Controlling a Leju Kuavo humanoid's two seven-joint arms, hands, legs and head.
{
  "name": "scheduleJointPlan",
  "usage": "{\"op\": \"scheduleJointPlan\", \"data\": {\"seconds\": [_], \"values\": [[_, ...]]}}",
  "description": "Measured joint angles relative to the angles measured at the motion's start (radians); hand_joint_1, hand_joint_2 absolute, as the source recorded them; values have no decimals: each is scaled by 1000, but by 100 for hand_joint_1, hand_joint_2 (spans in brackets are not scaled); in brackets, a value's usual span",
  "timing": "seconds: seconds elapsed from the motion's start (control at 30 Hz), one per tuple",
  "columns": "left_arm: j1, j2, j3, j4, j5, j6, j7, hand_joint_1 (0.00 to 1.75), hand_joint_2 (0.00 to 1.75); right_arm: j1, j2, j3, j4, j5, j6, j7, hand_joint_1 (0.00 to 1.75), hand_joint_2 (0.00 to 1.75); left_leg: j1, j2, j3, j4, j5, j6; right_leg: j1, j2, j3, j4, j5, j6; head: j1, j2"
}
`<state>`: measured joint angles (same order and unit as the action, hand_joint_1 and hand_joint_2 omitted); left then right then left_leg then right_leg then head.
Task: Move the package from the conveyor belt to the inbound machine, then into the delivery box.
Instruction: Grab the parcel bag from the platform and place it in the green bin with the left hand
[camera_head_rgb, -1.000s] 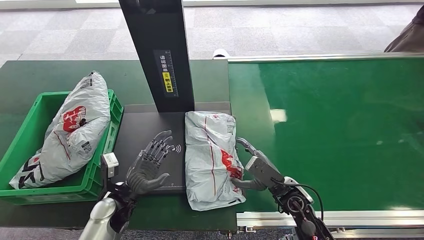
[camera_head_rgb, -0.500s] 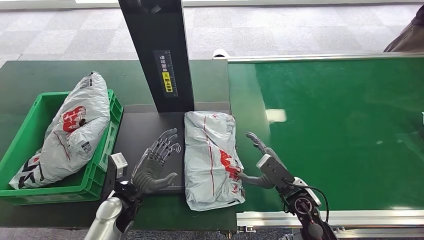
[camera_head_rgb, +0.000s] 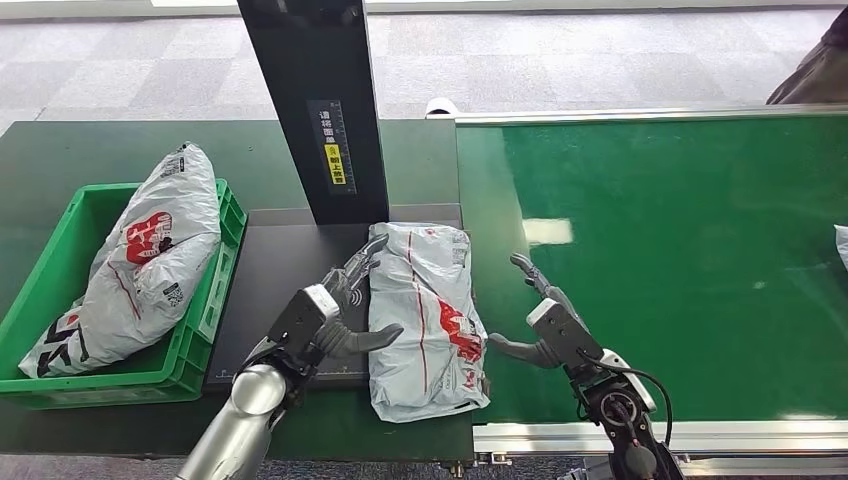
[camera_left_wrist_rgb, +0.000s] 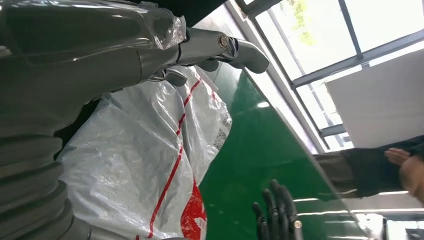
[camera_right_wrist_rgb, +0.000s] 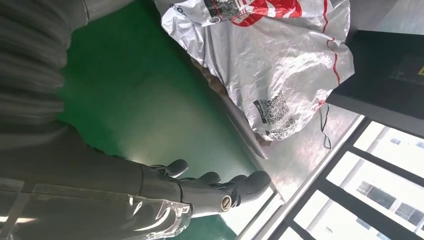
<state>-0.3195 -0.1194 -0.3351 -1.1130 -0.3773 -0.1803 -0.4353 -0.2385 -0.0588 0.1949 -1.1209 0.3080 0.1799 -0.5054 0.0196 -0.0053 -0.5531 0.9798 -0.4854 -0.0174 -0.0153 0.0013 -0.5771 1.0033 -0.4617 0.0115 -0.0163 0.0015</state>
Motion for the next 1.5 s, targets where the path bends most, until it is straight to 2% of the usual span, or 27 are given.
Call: {"op": "scheduleJointPlan", "data": {"seconds": [0.33,0.6,0.87,1.17,1.23,1.3,1.37,1.47,1.5], "values": [[-68,-4,-61,138,-107,-3,47,0,175,1,4,-22,-16,14,3,11,0,175,0,0,0,0,0,0,0,0,-1,0,0,0,0,0],[-83,-4,-84,196,-130,-19,57,0,175,3,6,-31,-21,18,5,16,0,175,0,0,0,0,0,0,0,0,-1,0,0,0,0,0],[-105,-4,-129,270,-224,-54,133,0,175,6,9,-35,-22,32,8,25,0,175,0,0,0,0,0,0,0,0,0,0,0,0,0,0],[-128,-10,-157,319,-270,-48,142,0,175,22,13,-38,-29,36,9,33,0,175,0,0,0,0,0,0,0,0,1,0,0,0,0,0],[-130,-10,-158,322,-273,-49,142,27,175,25,14,-38,-33,37,10,35,0,175,0,0,1,0,0,0,0,0,2,0,0,0,0,0],[-131,-11,-159,324,-270,-53,140,93,175,28,15,-39,-37,38,10,36,0,175,0,0,1,0,0,0,0,0,2,0,0,0,0,0],[-132,-11,-158,325,-261,-60,133,131,175,30,15,-39,-39,39,11,36,0,175,0,0,1,0,0,0,0,0,2,0,0,0,0,0],[-132,-12,-157,326,-249,-68,121,132,175,31,15,-39,-42,39,12,37,0,175,0,0,1,0,0,0,0,0,2,0,0,0,0,0],[-133,-12,-157,326,-248,-69,119,137,175,31,15,-39,-43,39,12,37,0,175,0,0,1,0,0,0,0,0,2,0,0,0,0,0]]}}
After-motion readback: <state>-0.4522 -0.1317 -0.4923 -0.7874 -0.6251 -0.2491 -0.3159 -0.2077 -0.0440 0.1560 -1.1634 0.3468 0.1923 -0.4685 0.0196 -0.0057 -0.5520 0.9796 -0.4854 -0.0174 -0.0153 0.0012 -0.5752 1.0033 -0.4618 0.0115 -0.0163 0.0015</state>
